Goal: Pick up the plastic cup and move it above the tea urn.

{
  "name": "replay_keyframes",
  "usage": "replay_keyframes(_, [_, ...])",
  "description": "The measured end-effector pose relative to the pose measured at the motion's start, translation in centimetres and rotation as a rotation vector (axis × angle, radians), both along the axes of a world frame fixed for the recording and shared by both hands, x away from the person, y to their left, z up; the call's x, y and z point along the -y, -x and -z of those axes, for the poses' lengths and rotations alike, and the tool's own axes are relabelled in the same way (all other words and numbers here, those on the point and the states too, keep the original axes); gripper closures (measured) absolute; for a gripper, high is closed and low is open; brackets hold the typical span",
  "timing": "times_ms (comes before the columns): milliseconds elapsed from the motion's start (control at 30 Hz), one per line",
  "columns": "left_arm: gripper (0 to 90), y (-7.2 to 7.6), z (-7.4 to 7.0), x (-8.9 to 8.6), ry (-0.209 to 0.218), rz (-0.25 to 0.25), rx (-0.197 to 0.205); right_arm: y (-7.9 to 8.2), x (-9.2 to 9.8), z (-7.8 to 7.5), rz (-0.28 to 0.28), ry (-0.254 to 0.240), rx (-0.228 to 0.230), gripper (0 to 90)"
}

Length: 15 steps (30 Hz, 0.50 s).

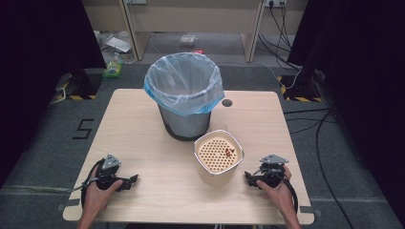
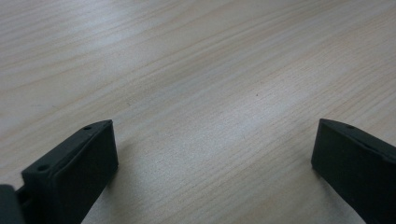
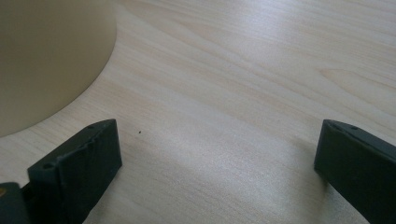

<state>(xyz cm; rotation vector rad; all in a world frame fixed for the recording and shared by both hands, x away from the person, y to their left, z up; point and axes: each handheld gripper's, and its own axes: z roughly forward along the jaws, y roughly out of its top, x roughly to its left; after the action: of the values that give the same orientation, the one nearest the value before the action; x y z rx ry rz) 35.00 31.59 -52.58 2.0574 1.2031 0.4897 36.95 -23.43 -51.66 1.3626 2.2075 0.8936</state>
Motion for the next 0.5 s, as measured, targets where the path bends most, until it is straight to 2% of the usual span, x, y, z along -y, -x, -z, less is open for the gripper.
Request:
replay_keyframes(67, [0.0, 0.0, 0.0, 0.0, 0.000, -0.001, 0.000, 0.0, 0.2, -0.1, -0.002, 0.007, 0.013, 6.0])
replay_keyframes(100, [0.0, 0.0, 0.0, 0.0, 0.000, -0.001, 0.000, 0.0, 0.2, -0.1, -0.002, 0.002, 0.017, 10.7])
replay_keyframes(133, [0.0, 0.0, 0.0, 0.0, 0.000, 0.000, 0.000, 0.0, 0.2, -0.1, -0.002, 0.002, 0.017, 10.7])
replay_keyframes(167, [0.0, 0.0, 0.0, 0.0, 0.000, 0.000, 0.000, 0.0, 0.5, -0.5, 0.005, -0.007, 0.032, 22.1])
replay_keyframes(233, [0.0, 0.0, 0.0, 0.0, 0.000, 0.000, 0.000, -0.2, 0.7, -1.0, 0.019, -0.028, 0.045, 14.4])
replay_keyframes(300, [0.0, 0.0, 0.0, 0.0, 0.000, 0.000, 0.000, -0.5, 1.0, -1.7, 0.025, -0.039, 0.060, 20.3])
replay_keyframes(333, [0.0, 0.0, 0.0, 0.0, 0.000, 0.000, 0.000, -0.5, 1.0, -1.7, 0.025, -0.039, 0.060, 20.3])
replay_keyframes(367, [0.0, 0.0, 0.0, 0.0, 0.000, 0.000, 0.000, -0.7, 1.2, -2.5, 0.023, -0.052, 0.074, 17.5])
replay_keyframes(433, [0.0, 0.0, 0.0, 0.0, 0.000, 0.000, 0.000, -0.8, 1.1, -2.9, 0.030, -0.059, 0.079, 17.3])
replay_keyframes(500, [0.0, 0.0, 0.0, 0.0, 0.000, 0.000, 0.000, -1.4, 1.3, -4.1, 0.023, -0.058, 0.102, 17.9])
